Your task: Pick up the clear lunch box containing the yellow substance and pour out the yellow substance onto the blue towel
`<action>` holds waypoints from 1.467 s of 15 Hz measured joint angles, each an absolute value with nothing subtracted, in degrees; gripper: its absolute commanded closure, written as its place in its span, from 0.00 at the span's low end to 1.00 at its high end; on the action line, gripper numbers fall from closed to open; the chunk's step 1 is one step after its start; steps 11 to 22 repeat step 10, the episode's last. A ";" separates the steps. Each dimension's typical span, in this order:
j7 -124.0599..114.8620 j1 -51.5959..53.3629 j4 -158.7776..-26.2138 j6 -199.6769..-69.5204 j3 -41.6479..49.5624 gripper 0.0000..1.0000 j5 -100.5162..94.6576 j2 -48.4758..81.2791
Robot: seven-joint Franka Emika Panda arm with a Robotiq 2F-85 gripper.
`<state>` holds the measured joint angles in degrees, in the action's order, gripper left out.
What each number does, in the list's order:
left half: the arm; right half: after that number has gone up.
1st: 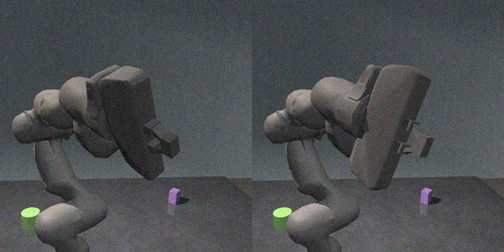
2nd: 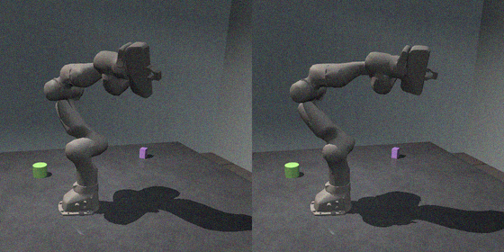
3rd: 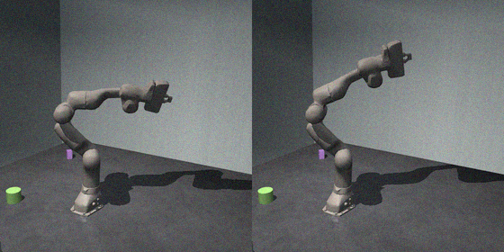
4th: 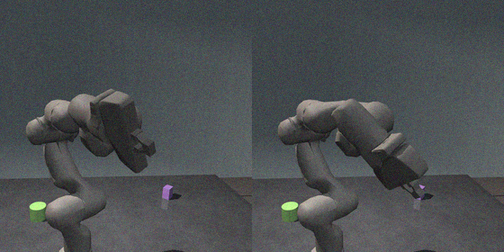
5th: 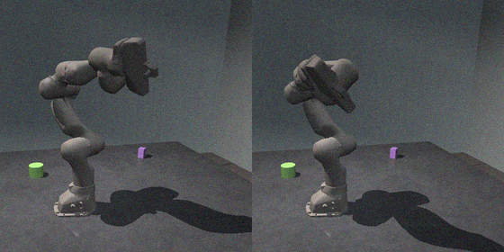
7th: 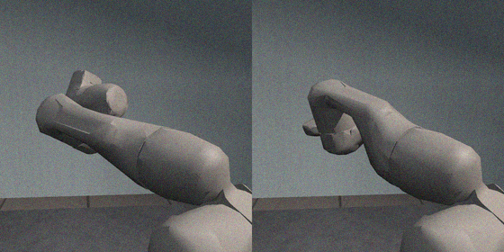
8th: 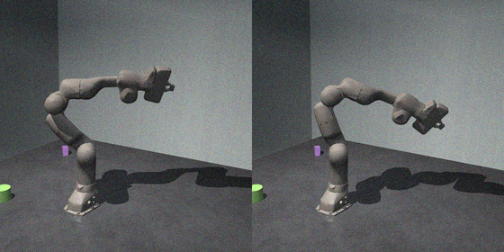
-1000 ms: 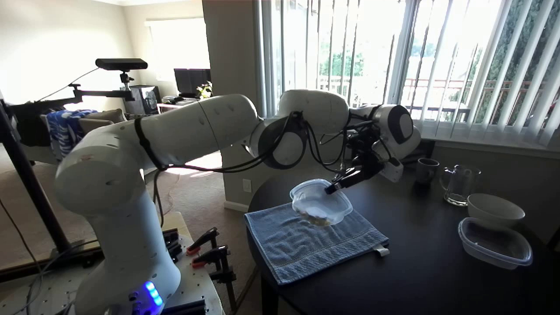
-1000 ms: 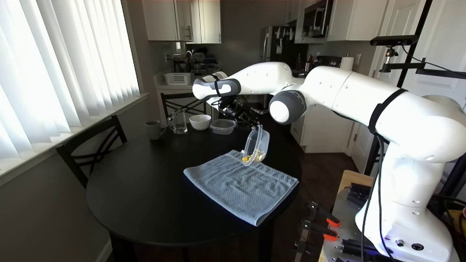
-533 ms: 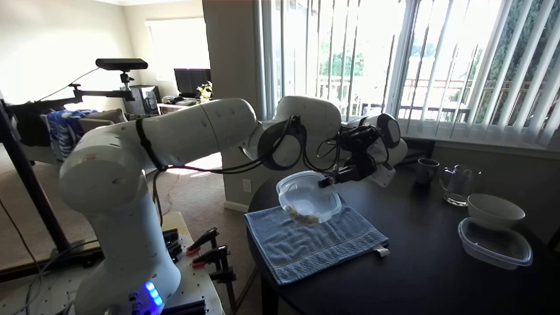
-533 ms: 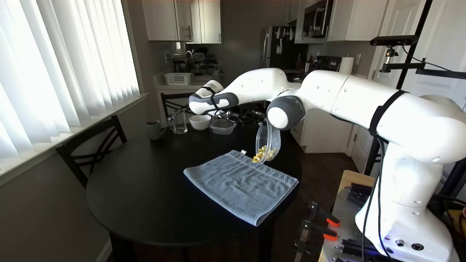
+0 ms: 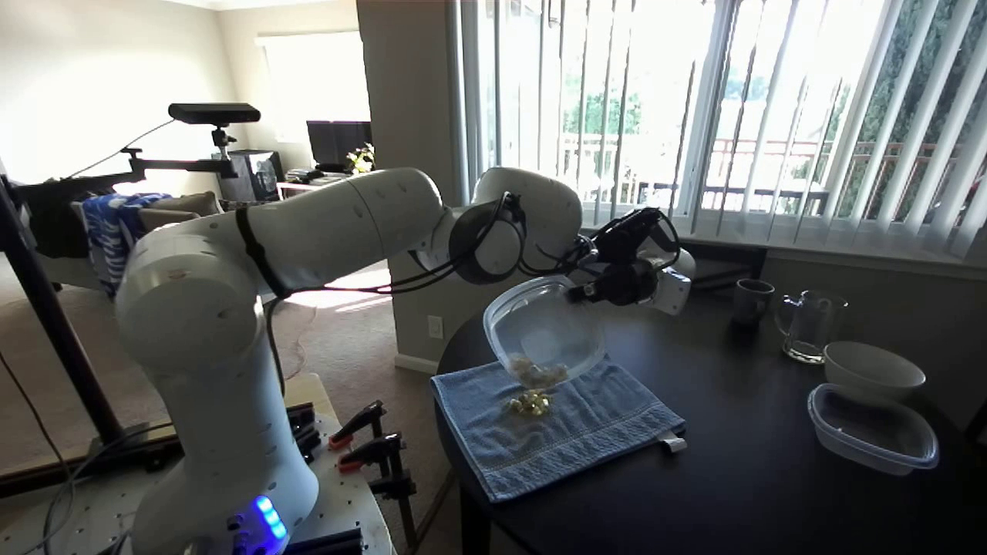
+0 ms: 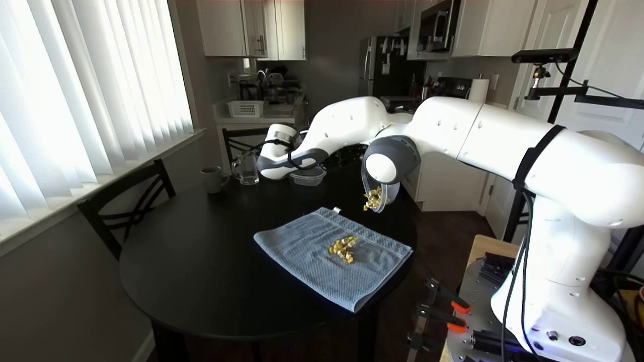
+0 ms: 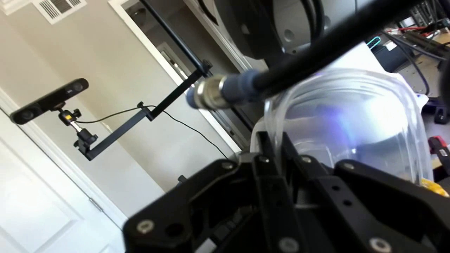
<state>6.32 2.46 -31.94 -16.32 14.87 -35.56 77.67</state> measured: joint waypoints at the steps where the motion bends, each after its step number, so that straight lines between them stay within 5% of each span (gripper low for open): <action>1: 7.46 2.70 -32.04 -16.32 15.58 0.96 -37.06 77.82; 10: 7.08 1.85 -26.96 -16.32 23.73 0.96 -32.33 79.14; 22: 7.08 1.85 -26.96 -16.32 23.73 0.96 -32.33 79.14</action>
